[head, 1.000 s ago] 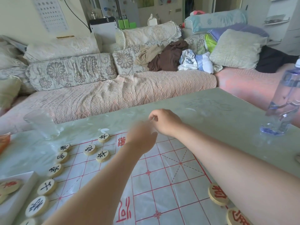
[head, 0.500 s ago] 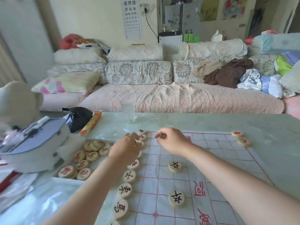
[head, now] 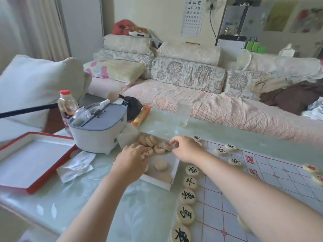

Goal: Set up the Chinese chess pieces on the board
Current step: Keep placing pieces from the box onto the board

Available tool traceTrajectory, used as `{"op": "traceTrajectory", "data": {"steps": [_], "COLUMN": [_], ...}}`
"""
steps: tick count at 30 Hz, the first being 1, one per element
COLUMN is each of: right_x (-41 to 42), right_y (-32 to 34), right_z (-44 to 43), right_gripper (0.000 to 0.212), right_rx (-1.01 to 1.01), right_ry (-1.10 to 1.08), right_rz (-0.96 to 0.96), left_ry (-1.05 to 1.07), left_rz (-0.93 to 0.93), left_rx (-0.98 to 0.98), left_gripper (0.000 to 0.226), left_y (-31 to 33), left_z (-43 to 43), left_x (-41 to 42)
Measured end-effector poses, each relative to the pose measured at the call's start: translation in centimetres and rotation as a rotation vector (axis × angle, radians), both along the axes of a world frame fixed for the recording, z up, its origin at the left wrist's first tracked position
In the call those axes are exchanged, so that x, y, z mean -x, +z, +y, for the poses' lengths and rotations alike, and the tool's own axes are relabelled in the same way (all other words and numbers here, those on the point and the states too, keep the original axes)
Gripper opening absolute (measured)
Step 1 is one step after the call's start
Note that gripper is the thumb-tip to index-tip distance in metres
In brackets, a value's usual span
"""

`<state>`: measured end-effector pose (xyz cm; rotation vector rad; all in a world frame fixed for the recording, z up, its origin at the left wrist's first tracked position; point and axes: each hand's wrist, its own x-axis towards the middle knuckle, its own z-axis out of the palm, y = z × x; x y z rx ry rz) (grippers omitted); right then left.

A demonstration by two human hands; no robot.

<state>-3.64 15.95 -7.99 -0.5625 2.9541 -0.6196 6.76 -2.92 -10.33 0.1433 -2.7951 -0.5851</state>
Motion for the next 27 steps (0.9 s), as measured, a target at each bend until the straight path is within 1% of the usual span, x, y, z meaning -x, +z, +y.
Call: {"op": "traceTrajectory", "data": {"steps": [4,7,8,10,13,16,20,22,24,25,26,27], "right_x": [1.4,2.2,2.4,2.7,2.6,2.1,0.8,0.2,-0.6,-0.9,-1.2,-1.5], "right_y": [-0.5,-0.7,-0.9,-1.4,-1.8,-1.8,-1.7,-1.9,-1.9,-1.9,-1.9,-1.9], "right_z": [-1.6,-2.7,-3.1,-3.7,-3.9,-3.4,-3.1,-3.3,-3.6,-3.8,-3.9,-4.1], "right_gripper": [0.047,0.050,0.049,0.040,0.027,0.025,0.038,0.042,0.046,0.046,0.044,0.040], "right_rx": [-0.166,-0.282,-0.308,-0.355,-0.360,-0.239,0.037,0.194,0.321,0.363,0.390,0.408], "right_ry": [-0.025,-0.010,0.000,0.021,0.018,0.002,0.125,0.172,0.191,0.201,0.213,0.226], "right_rz": [0.045,0.127,0.155,0.208,0.264,0.283,0.223,0.192,0.167,0.176,0.194,0.211], "left_ry": [-0.024,-0.029,-0.033,-0.044,-0.030,-0.016,-0.047,-0.062,-0.068,-0.073,-0.082,-0.095], "left_rz": [-0.087,-0.116,-0.123,-0.123,-0.098,-0.114,-0.089,-0.085,-0.132,-0.150,-0.145,-0.122], "left_rx": [0.052,0.058,0.065,0.055,0.007,-0.058,-0.253,-0.394,-0.558,-0.640,-0.727,-0.810], "left_gripper": [0.036,0.038,0.039,0.039,0.027,0.027,0.044,0.056,0.077,0.084,0.081,0.068], "left_y": [-1.0,-0.8,-0.7,-0.4,0.1,-0.1,-0.1,-0.1,0.1,0.1,0.0,0.0], "left_z": [-1.1,-1.3,-1.4,-1.4,-1.2,-1.1,-0.6,-0.4,-0.2,-0.1,-0.2,-0.2], "left_x": [0.7,1.5,1.7,2.1,2.4,2.8,2.7,2.6,2.4,2.2,2.1,1.9]}}
